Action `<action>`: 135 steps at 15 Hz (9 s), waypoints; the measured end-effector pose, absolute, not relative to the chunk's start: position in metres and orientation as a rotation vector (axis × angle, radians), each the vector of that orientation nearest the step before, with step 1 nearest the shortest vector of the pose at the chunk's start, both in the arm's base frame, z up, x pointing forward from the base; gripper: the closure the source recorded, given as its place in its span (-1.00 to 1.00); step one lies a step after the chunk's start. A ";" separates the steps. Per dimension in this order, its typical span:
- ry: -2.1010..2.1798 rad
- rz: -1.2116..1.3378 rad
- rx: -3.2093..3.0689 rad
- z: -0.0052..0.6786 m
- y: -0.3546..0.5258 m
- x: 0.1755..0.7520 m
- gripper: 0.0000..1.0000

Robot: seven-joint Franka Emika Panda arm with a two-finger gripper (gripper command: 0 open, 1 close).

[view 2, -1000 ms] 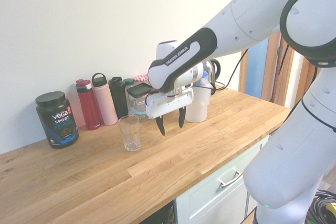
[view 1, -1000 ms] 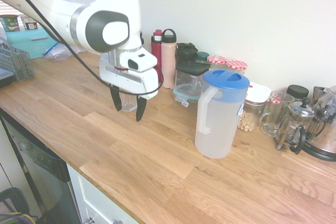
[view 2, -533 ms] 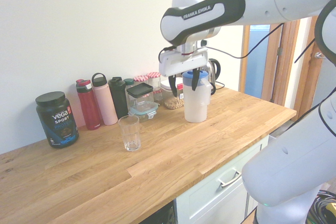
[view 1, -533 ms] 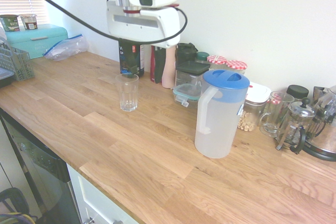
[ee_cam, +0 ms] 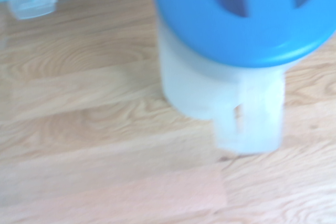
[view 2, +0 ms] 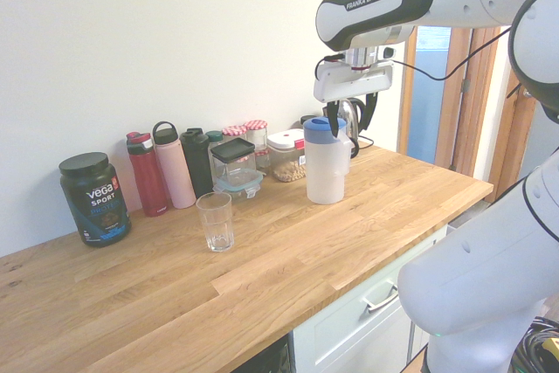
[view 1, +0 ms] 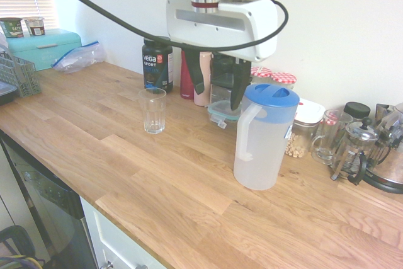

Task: Pour me some water

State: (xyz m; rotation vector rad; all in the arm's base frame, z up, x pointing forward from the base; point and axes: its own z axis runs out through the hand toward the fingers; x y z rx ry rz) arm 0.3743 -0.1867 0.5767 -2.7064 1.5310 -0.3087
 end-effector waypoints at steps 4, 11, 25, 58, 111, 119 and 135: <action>1.484 -0.324 -2.740 0.541 -0.208 0.403 -1.00; 1.383 -0.343 -2.812 0.520 -0.220 0.437 1.00; 1.344 -0.323 -2.837 0.516 -0.218 0.446 1.00; -0.174 -0.299 -3.496 0.615 0.059 0.383 1.00; 0.651 -0.412 -3.246 0.589 -0.142 0.389 1.00; 1.202 -0.554 -2.890 0.572 -0.172 0.393 1.00; 1.310 -0.436 -2.922 0.522 -0.179 0.419 1.00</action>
